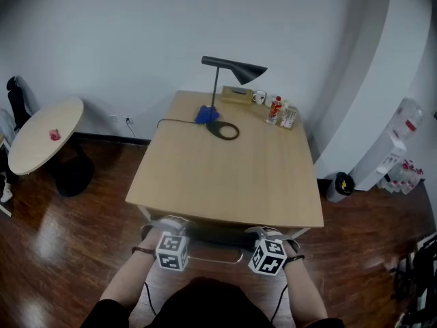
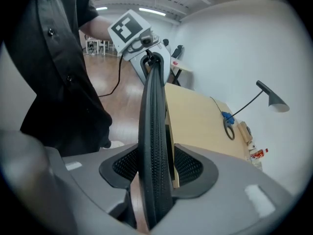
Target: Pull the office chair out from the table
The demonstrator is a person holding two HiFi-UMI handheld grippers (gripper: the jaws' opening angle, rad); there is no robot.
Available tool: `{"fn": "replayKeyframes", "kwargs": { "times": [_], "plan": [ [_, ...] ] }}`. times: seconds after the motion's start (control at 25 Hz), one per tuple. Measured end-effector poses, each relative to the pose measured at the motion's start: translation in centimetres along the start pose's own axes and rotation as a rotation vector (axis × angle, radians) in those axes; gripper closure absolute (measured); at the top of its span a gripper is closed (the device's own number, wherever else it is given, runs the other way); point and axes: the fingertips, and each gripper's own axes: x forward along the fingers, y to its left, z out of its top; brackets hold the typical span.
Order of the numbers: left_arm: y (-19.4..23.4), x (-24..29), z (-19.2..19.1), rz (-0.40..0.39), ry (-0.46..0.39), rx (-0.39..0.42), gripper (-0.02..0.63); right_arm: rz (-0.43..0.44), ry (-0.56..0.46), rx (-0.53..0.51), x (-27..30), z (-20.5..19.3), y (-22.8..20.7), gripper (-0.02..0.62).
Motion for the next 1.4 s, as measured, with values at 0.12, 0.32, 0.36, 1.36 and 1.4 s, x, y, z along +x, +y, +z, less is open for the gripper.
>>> {"fn": "replayKeyframes", "kwargs": {
  "times": [0.12, 0.32, 0.36, 1.36, 1.4],
  "plan": [
    [-0.2, 0.2, -0.2, -0.021, 0.018, 0.021, 0.486, -0.026, 0.095, -0.077, 0.8, -1.0, 0.2, 0.434],
    [-0.5, 0.1, -0.2, -0.030, 0.028, 0.038, 0.506, -0.012, 0.137, -0.102, 1.2, -1.6, 0.7, 0.474],
    [-0.7, 0.2, -0.2, -0.031, 0.031, 0.039, 0.509, -0.005, 0.142, -0.101, 1.3, -1.7, 0.8, 0.477],
    [-5.4, -1.7, 1.7, -0.111, 0.081, -0.014, 0.528, 0.028, 0.197, -0.113, -0.6, -2.2, 5.5, 0.545],
    [-5.8, -1.8, 2.0, -0.105, 0.084, -0.018, 0.528, 0.027, 0.195, -0.119, -0.8, -2.4, 5.9, 0.545]
  ]
}}
